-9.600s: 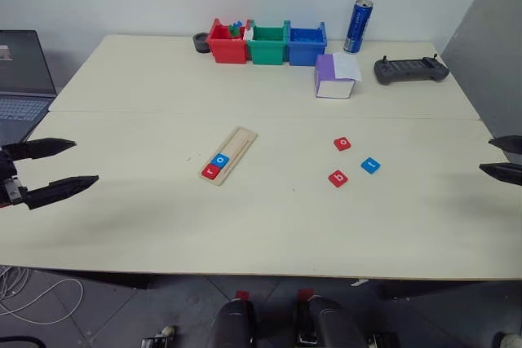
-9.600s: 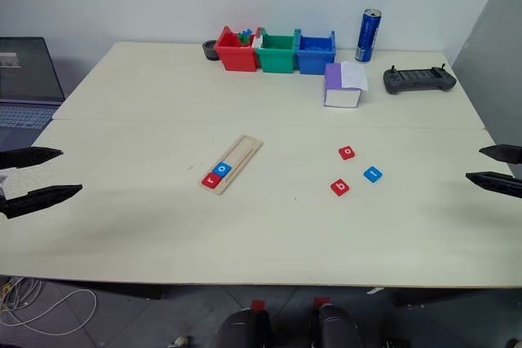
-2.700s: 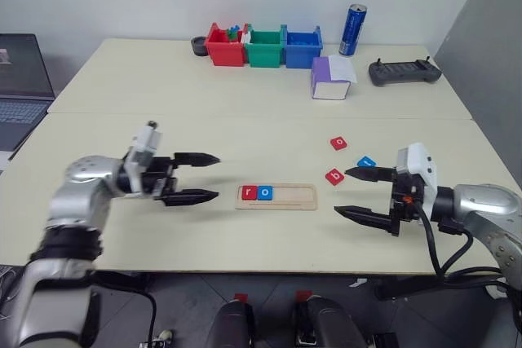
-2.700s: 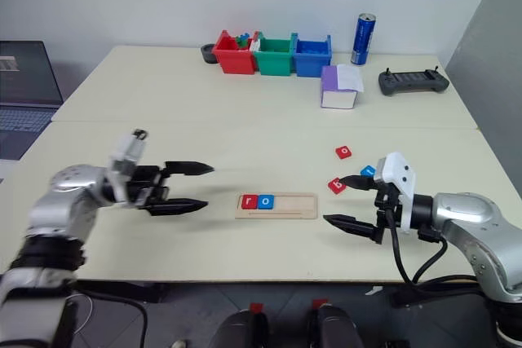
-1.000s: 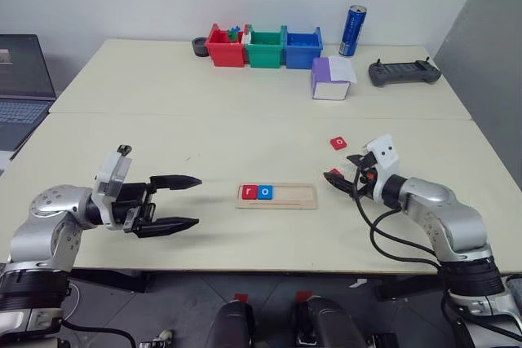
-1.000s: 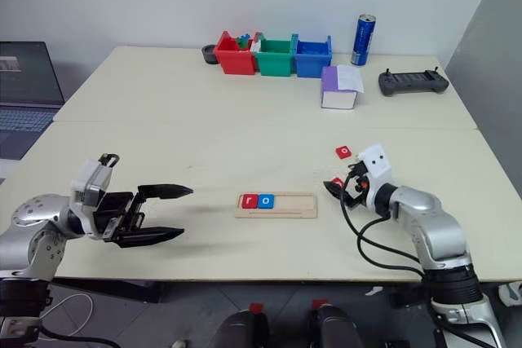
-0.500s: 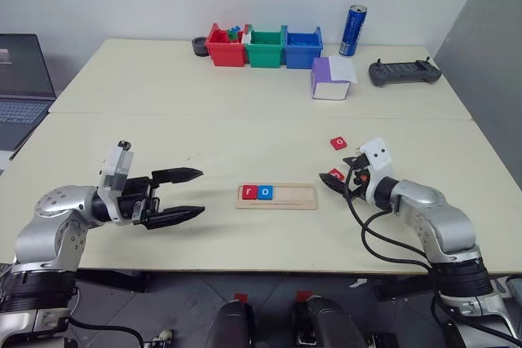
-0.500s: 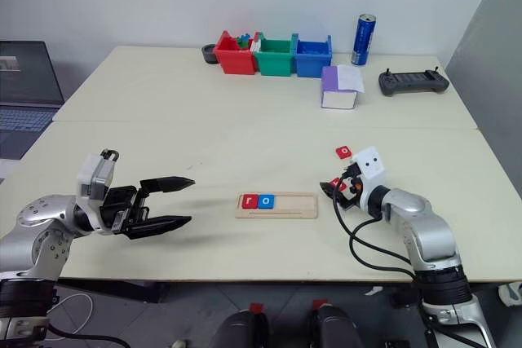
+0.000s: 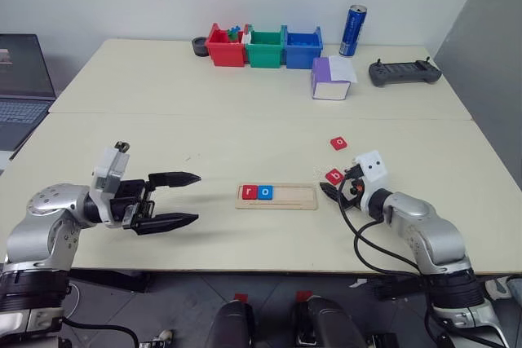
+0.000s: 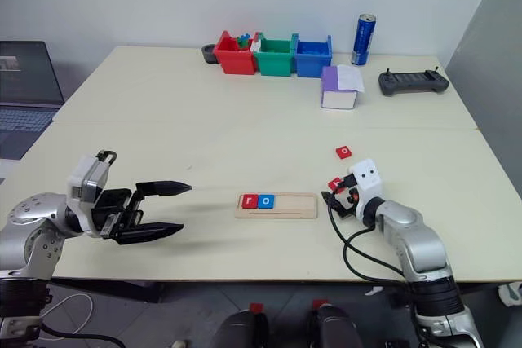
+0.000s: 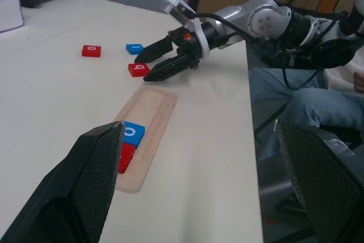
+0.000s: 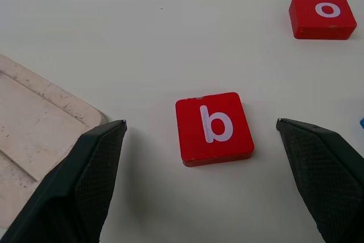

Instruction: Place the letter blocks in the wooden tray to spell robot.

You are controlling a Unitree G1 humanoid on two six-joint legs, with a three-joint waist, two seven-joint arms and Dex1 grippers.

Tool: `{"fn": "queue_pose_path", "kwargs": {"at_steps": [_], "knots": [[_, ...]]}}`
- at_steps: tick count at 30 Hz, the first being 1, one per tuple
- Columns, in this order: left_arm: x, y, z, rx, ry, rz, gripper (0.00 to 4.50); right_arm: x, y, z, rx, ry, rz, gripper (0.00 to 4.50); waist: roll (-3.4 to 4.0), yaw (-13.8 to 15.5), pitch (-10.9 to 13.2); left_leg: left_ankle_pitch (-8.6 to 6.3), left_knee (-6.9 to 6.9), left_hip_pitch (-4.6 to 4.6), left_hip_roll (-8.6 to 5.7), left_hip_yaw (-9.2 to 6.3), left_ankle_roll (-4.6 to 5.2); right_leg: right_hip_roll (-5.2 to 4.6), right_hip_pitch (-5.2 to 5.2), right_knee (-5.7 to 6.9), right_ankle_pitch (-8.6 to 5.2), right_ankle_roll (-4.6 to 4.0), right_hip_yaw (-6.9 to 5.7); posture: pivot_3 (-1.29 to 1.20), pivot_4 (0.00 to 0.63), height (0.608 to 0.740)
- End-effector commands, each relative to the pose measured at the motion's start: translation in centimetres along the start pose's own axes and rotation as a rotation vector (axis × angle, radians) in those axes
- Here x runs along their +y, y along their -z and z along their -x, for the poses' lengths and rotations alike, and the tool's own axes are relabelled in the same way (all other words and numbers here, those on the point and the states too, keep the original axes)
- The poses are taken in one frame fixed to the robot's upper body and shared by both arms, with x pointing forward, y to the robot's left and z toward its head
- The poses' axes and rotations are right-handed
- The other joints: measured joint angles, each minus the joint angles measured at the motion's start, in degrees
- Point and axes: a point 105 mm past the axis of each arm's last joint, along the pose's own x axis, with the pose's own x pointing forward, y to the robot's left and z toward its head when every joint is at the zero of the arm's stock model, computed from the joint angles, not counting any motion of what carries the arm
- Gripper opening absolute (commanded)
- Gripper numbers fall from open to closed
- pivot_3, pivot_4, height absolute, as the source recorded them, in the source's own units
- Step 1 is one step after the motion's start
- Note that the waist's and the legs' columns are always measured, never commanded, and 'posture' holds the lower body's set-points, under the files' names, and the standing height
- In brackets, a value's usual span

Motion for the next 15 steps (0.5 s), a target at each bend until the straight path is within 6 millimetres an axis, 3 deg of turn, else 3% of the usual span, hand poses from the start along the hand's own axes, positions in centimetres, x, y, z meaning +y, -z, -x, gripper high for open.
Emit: {"fn": "queue_pose_path", "kwargs": {"at_steps": [1,7,15], "knots": [[0.7,-0.9,1.2,0.041,-0.031,-0.1,4.45,-0.4,-1.4,0.4,-0.054,0.019,0.011,4.5,0.0,0.03,0.0,0.0,0.0,0.0,0.0,0.0,0.0,0.0,0.0,0.0,0.0,0.0,-0.01,0.0,0.15,0.74],[2.2,-0.8,1.6,0.082,-0.072,-0.186,4.45,-0.4,-1.3,0.5,-0.051,0.019,0.004,4.5,0.0,0.08,0.0,0.0,0.0,-0.03,-0.01,0.0,0.01,0.0,0.0,-0.03,0.0,0.0,-0.01,0.0,0.15,0.74],[2.2,-0.6,2.3,0.097,-0.08,-0.196,4.45,-0.6,-0.7,0.1,-0.033,0.012,-0.011,4.5,0.0,-0.01,0.0,0.0,-0.02,-0.04,0.0,0.01,0.0,0.0,-0.04,-0.02,0.0,0.0,-0.01,0.0,0.15,0.74]]}}
